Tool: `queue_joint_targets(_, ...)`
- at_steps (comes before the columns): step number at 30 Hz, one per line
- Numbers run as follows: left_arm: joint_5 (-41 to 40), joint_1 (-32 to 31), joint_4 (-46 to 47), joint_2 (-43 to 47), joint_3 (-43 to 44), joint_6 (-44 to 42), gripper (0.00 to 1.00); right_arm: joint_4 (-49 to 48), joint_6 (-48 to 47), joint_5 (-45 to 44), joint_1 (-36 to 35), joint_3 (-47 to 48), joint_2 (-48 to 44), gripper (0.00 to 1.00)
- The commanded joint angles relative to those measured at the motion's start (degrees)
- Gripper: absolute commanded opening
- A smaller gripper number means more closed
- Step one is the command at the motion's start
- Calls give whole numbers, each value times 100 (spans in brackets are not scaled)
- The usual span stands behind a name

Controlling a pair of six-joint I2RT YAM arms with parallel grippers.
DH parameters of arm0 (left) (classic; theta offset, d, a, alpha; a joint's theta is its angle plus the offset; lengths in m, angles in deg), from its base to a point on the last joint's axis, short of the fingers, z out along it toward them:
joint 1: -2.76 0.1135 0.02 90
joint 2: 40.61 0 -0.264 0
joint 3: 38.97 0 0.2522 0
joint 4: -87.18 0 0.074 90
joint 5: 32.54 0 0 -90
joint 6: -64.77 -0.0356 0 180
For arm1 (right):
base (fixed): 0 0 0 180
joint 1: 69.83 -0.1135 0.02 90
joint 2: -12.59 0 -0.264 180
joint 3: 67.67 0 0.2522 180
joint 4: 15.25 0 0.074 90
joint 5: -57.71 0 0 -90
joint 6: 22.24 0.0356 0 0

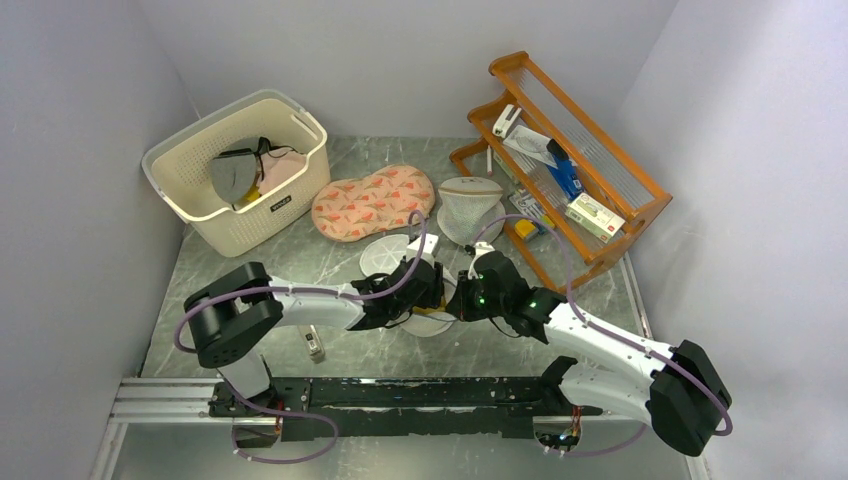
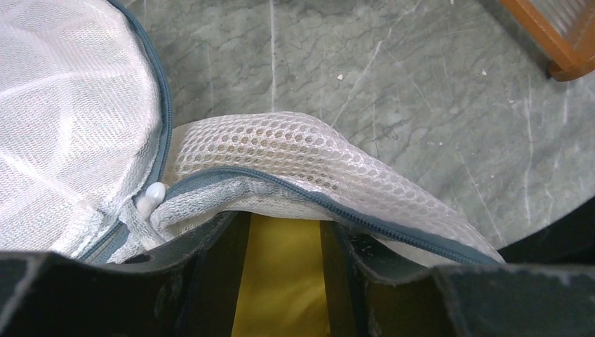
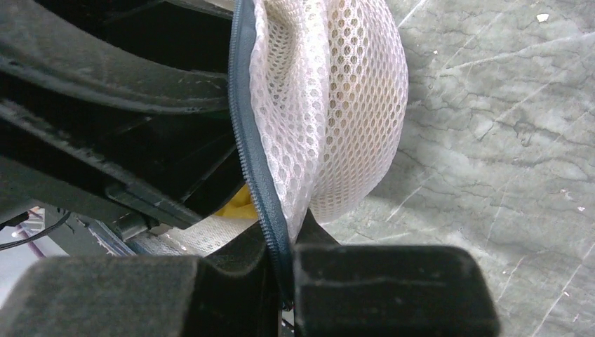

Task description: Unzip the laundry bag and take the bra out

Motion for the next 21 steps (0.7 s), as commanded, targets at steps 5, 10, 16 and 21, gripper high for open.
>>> queue_joint_targets(5, -388, 60, 551, -306, 262, -139, 58, -42, -96, -20, -51, 157, -143, 2)
queue_joint_targets(10, -261, 245, 478, -588, 533, -180, 51, 16, -213, -82, -48, 225, -132, 2)
queue_joint_targets(16, 272, 294, 600, -212, 407, -477, 16, 118, -520, -448, -51, 416, -134, 12)
queue_joint_targets(21, 902, 293, 429, 407, 15, -407, 7, 198, -662, -835, -46, 599, 30, 13)
